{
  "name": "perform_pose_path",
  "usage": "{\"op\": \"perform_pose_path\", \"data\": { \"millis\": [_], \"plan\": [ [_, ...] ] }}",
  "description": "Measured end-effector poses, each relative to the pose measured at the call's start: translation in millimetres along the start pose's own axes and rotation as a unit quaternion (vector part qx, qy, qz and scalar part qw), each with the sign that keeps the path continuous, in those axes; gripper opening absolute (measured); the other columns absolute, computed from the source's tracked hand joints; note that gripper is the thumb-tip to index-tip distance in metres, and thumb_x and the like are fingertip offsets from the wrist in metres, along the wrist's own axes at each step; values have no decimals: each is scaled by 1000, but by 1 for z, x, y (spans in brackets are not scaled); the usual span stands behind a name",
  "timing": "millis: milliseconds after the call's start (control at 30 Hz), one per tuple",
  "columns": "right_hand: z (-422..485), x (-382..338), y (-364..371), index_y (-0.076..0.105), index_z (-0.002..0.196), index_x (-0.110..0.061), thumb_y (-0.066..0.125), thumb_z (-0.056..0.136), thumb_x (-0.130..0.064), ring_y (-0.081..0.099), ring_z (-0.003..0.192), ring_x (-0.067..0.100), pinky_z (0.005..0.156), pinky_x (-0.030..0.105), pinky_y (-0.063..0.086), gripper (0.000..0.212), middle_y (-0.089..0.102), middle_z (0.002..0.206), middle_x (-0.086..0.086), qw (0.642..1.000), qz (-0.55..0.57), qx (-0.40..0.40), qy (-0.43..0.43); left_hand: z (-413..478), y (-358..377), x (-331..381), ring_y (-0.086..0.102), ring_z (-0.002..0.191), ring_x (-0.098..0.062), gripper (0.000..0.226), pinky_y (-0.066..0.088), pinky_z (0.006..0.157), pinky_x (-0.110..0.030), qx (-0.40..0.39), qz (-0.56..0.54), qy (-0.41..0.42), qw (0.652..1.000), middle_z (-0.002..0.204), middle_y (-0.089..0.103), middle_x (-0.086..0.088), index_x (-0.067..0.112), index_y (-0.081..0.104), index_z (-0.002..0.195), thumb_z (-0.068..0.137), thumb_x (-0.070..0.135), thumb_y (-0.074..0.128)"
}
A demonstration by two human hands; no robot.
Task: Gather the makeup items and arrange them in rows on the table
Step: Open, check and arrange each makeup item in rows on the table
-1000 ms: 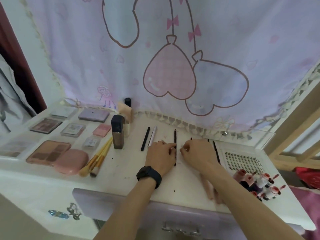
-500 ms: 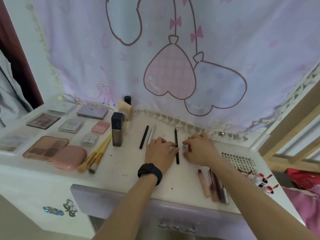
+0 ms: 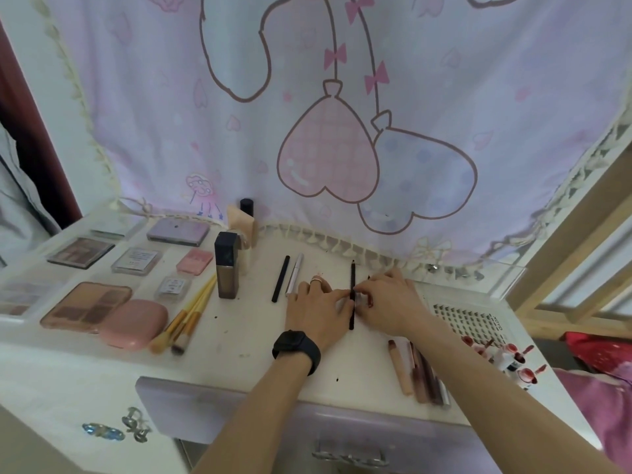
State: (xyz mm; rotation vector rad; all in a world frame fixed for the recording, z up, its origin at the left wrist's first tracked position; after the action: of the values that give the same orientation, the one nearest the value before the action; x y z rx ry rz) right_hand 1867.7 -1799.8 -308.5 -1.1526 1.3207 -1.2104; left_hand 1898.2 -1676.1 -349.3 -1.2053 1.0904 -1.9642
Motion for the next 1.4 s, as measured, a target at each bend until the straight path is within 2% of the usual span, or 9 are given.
{"op": "perform_pose_path", "data": {
  "millis": [200,633,800,900,1000,1133,1200,1267,1400],
  "plan": [
    [-1,1,-3,66,121,-37,46,97,-42,38,123,23,92,37,31,32,62,115,-9,1000,-6,18,-8,0,1,0,48,103,-19,36,37,89,-34,6,10,3,1000,116,50,4,46,62,123,98,57,39],
    [-47,-4,-13,61,133,-31,52,100,-26,41,130,17,107,26,33,34,57,136,-8,991,100,93,-11,-1,-10,-3,52,111,-17,34,43,99,-34,-22,-67,-23,997,124,57,5,41,64,123,98,50,43],
    [-104,-34,-1,59,134,-33,50,102,-22,43,129,-2,100,0,19,35,52,139,-19,966,196,166,-22,-11,-31,-13,56,97,-6,28,51,83,-26,-33,-116,-13,993,117,57,11,41,60,124,98,39,50],
    [-127,-48,19,51,144,-30,45,104,-17,38,140,1,116,7,5,43,44,149,-20,963,212,168,4,-14,-54,-27,53,111,-12,32,50,87,-31,7,-49,-13,999,121,58,9,38,58,129,98,36,51],
    [-138,-55,39,33,157,-24,39,105,-11,22,150,5,108,2,-15,54,28,162,-12,967,203,151,11,-16,-64,-38,47,122,-21,40,48,93,-37,5,29,-23,999,133,53,0,29,53,136,97,36,50],
    [-147,-60,61,20,161,-15,39,102,-9,9,155,11,115,15,-8,62,15,169,-2,978,165,124,8,-17,-64,-45,46,121,-25,45,48,91,-41,-15,116,-36,993,132,49,-4,23,50,138,96,39,47],
    [-153,-63,58,45,150,-4,64,91,-9,37,148,20,120,24,15,61,43,157,8,983,131,130,19,-16,-64,-48,46,118,-25,41,48,89,-41,-15,137,-43,990,128,50,-5,21,54,132,96,39,46],
    [-156,-62,54,70,123,-1,87,66,-7,65,122,24,105,34,47,60,69,129,11,979,113,170,24,-13,-64,-50,46,116,-25,38,47,87,-40,-10,149,-50,988,125,50,-4,19,60,123,95,41,45],
    [-158,-64,53,73,119,-1,70,81,-7,68,117,25,100,39,54,39,71,124,11,965,87,247,3,-7,-63,-50,46,114,-25,40,46,87,-41,-3,155,-63,986,120,51,-4,19,66,113,95,46,42]
  ]
}}
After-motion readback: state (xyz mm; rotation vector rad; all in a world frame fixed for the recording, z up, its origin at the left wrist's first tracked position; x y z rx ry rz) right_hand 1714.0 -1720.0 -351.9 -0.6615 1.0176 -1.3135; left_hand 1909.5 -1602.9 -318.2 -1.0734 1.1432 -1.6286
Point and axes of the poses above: each hand's wrist, its own z-axis towards the middle knuckle, its own y-axis out of the palm, x = y × z, the point moved 9 cm from there along z, towards the middle knuckle
